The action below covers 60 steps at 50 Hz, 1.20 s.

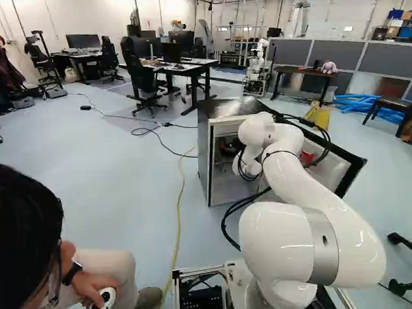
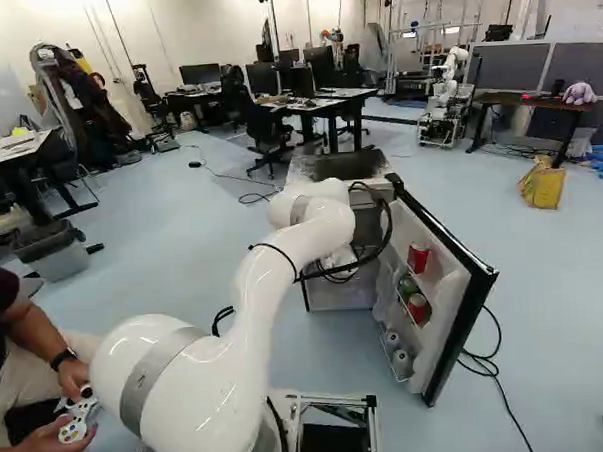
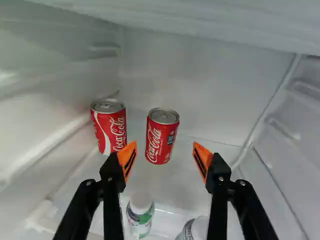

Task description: Grab a drink from the fridge

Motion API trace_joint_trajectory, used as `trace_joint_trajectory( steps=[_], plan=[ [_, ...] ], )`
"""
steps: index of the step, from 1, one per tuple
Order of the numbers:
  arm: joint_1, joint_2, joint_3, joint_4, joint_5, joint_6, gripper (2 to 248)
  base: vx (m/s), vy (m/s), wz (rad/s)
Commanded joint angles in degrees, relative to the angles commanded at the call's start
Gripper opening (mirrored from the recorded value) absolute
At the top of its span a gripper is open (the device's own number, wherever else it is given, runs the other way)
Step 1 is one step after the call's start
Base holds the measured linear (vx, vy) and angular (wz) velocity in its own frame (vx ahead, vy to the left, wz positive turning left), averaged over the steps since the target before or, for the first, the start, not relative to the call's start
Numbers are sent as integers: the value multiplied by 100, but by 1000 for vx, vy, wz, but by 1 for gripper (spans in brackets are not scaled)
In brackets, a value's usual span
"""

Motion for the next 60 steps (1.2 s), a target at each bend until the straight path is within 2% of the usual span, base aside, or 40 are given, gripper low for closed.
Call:
trace_joint_trajectory(
  steps=[13,26,43,60],
  plan=[
    [30,-180,-317,0,0,0,168,0,0,0],
    [35,-213,-375,0,0,12,168,0,0,0],
    [35,-214,-377,0,0,785,168,0,0,0],
    [34,-280,-442,0,0,899,168,0,0,0]
  ],
)
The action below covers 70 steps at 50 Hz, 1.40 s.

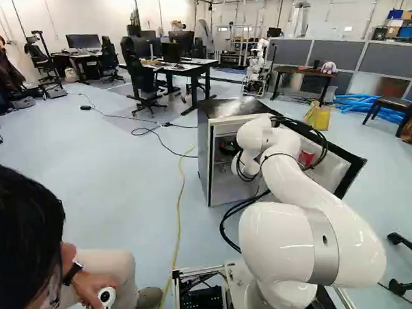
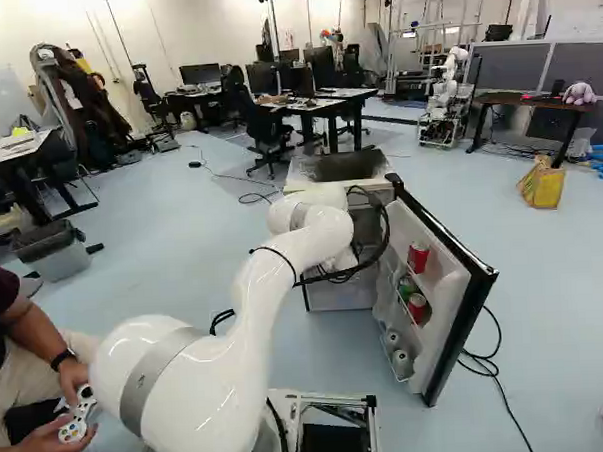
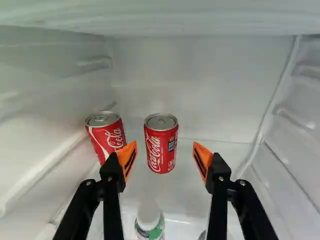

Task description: Grab a drink from the fridge

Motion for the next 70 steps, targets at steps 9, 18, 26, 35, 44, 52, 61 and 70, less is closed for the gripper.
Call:
trace_joint_trajectory(
  steps=[9,18,26,35,44,52,61,70],
  plan=[
    [-1,-179,-178,0,0,0,168,0,0,0],
    [-1,-278,-281,0,0,0,168,0,0,0],
    [2,-324,-352,0,0,0,168,0,0,0],
    [18,-414,-508,0,0,0,168,0,0,0],
    [34,-530,-711,0,0,0,168,0,0,0],
    [47,-604,-839,0,0,0,168,0,0,0],
    [75,-671,-956,0,0,0,168,0,0,0],
    [113,-758,-1106,0,0,0,168,0,0,0]
  ],
)
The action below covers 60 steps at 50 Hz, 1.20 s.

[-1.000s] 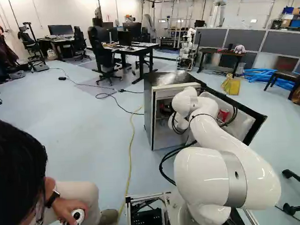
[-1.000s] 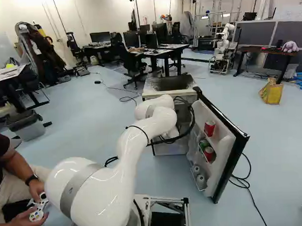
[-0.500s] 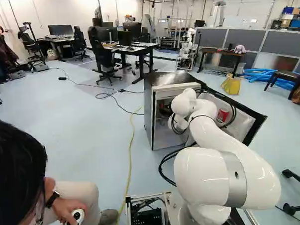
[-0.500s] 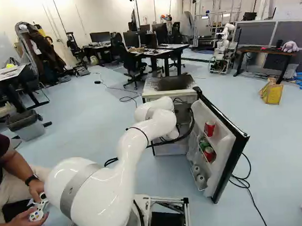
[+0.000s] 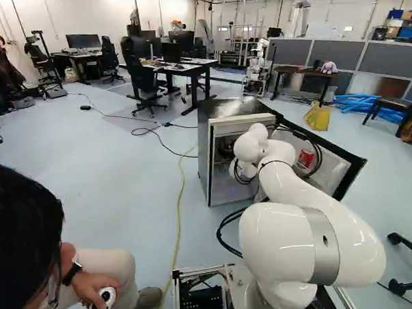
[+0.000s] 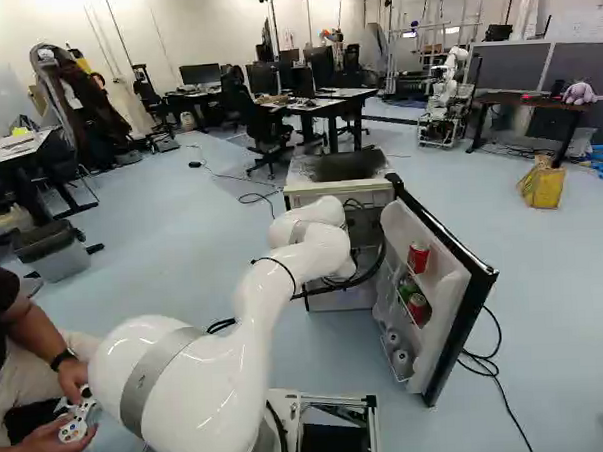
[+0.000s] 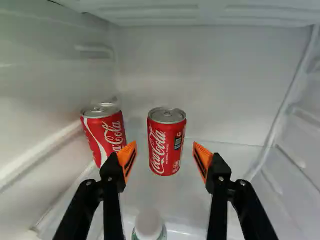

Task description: Grab a drink from the fridge

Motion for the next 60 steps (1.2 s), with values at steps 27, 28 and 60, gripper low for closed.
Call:
trace_joint_trajectory(
  steps=[27,28,60],
  plan=[
    [29,-94,-161,0,0,0,124,0,0,0],
    [29,-94,-161,0,0,0,124,0,0,0],
    [28,169,292,0,0,0,86,0,0,0]
  ],
)
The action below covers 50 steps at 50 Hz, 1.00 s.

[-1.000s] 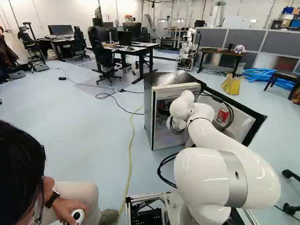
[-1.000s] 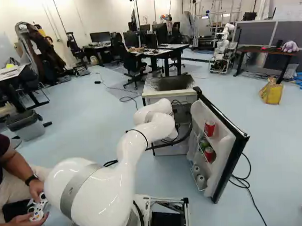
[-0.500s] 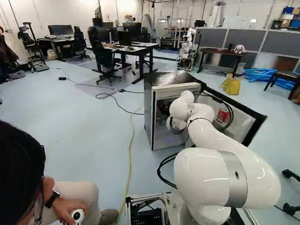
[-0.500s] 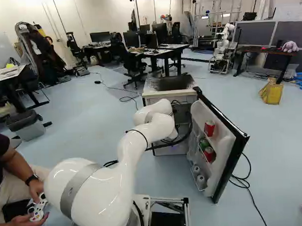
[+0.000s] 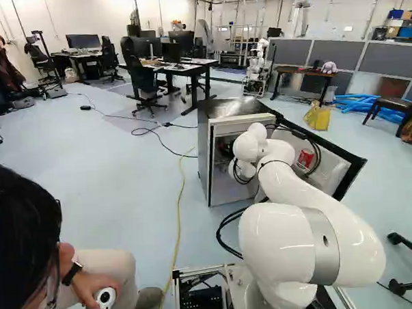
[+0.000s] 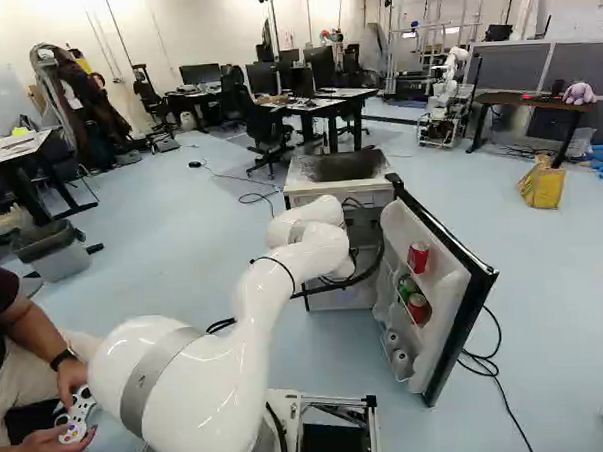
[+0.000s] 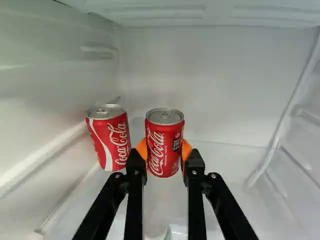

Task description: Grab a drink from the fridge

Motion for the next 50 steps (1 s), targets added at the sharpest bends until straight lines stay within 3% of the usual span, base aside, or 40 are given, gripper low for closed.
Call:
trace_joint_trajectory(
  steps=[50],
  plan=[
    [-97,1347,2406,0,0,0,86,0,0,0]
  ],
)
